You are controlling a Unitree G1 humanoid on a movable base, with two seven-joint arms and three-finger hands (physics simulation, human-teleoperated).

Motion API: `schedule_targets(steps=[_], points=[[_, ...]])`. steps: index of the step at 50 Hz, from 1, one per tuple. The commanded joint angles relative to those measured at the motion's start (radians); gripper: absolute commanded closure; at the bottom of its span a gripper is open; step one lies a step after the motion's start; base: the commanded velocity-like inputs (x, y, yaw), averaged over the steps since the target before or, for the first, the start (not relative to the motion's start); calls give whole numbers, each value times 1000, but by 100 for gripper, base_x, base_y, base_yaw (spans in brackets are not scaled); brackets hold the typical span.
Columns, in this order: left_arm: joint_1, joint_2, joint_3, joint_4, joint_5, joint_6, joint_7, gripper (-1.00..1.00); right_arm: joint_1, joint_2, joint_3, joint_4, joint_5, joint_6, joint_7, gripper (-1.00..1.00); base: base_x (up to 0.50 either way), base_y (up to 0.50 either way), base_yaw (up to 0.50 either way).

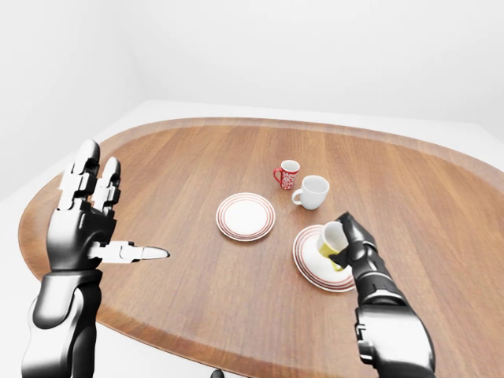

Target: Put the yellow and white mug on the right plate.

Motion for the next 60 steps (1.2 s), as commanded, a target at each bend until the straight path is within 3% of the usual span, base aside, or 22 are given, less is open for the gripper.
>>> schedule_targets(steps=[1,58,59,60], points=[[2,0,0,1,0,0,-1,-100,8,-3,-14,9,-41,0,-50,100,0,0,0],[5,-4,-10,-3,10,0,-5,-100,24,14,-41,22,-11,0,-72,100,0,0,0],[4,-4,-9,0,10,0,-5,-100,25,14,-40,22,-11,0,-78,70,0,0,0],[5,-3,-9,-1,10,0,-5,-100,26,15,-42,22,-8,0,-68,-100,0,0,0]])
